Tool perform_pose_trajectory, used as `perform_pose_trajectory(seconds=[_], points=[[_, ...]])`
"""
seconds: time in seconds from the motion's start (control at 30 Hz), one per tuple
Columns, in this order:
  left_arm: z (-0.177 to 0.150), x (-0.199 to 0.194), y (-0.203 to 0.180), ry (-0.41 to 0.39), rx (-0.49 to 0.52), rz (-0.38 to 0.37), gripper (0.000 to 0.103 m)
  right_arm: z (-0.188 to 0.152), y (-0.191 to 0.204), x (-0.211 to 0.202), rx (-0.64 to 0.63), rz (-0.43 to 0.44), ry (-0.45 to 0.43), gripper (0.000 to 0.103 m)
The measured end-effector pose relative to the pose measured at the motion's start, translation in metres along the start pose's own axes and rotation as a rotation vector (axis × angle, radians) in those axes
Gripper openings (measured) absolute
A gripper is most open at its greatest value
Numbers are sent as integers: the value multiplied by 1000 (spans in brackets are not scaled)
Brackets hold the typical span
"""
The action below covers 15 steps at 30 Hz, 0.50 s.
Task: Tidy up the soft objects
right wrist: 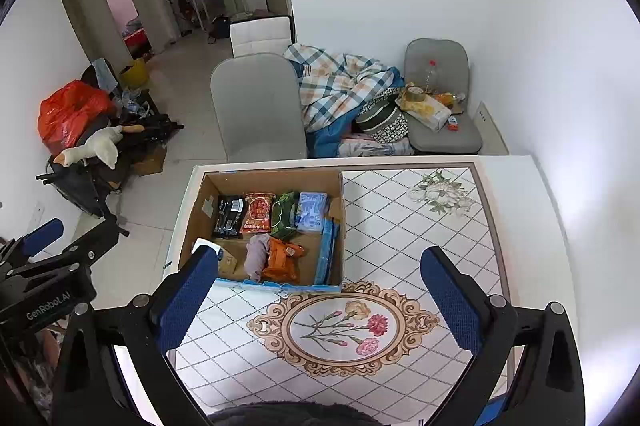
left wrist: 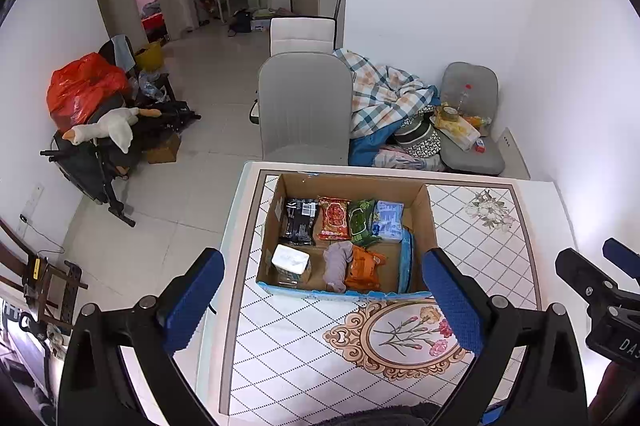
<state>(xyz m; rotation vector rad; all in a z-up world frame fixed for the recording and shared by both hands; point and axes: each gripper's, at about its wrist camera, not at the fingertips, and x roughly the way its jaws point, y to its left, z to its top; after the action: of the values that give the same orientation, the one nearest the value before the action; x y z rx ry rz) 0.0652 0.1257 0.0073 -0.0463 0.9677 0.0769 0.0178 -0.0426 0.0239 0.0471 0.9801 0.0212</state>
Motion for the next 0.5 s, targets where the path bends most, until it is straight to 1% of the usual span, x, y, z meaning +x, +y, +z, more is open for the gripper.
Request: perform_pose_trajectory(seconds=[0.33,0.5], points=[[-5,-5,-17,2,31,-15,102,-3,-8,-11,-8,-41,-16,103],[-5,-9,-19,-3,25,-22,102,-3,-12,-14,2,-52,-23,103]])
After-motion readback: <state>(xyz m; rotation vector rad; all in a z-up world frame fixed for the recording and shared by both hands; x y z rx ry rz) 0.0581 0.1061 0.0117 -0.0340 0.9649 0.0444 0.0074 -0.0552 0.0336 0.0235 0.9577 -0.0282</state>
